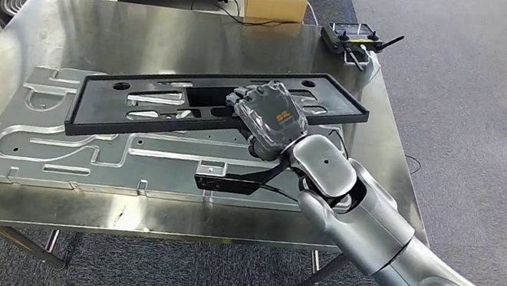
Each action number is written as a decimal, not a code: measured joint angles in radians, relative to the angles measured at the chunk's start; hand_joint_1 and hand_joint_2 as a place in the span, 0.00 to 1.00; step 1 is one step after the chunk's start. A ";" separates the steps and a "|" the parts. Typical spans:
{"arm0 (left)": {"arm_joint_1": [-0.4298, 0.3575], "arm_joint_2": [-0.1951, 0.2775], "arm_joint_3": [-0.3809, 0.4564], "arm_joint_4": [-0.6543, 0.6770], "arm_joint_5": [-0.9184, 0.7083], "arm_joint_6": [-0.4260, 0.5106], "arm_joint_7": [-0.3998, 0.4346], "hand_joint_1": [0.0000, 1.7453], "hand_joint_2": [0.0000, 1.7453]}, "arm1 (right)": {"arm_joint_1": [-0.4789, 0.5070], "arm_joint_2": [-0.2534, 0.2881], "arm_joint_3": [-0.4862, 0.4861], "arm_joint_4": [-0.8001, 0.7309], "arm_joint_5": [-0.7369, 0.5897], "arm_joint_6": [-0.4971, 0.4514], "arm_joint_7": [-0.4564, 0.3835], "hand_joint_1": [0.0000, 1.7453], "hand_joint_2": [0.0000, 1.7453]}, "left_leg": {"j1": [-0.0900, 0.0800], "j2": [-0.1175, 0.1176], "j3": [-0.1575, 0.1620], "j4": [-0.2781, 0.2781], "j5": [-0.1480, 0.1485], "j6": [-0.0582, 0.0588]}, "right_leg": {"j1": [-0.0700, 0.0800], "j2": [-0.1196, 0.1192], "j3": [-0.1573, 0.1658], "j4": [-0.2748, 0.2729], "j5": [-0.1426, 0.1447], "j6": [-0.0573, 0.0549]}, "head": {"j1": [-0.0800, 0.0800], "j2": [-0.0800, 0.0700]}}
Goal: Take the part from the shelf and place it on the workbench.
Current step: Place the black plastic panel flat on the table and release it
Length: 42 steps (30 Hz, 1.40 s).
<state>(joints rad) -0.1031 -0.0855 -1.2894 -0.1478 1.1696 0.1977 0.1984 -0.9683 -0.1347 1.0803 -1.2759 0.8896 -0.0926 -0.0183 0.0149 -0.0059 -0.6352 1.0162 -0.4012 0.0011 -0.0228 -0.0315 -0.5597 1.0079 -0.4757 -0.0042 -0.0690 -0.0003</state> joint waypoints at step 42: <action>-0.001 0.001 -0.002 0.001 0.001 -0.015 0.006 0.00 1.00 | 0.064 -0.014 0.012 0.041 -0.016 -0.033 -0.017 1.00 1.00 | -0.007 -0.009 -0.025 0.146 -0.116 -0.016 | -0.001 0.027 -0.039 0.017 0.019 -0.012 | 0.001 0.000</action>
<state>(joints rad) -0.1044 -0.0840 -1.2917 -0.1473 1.1704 0.1823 0.2044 -0.9038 -0.1482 1.0919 -1.2348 0.8732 -0.1256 -0.0355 0.0080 -0.0145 -0.6604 1.1625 -0.5177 -0.0149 -0.0241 -0.0040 -0.5985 1.0253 -0.4571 -0.0162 -0.0683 -0.0003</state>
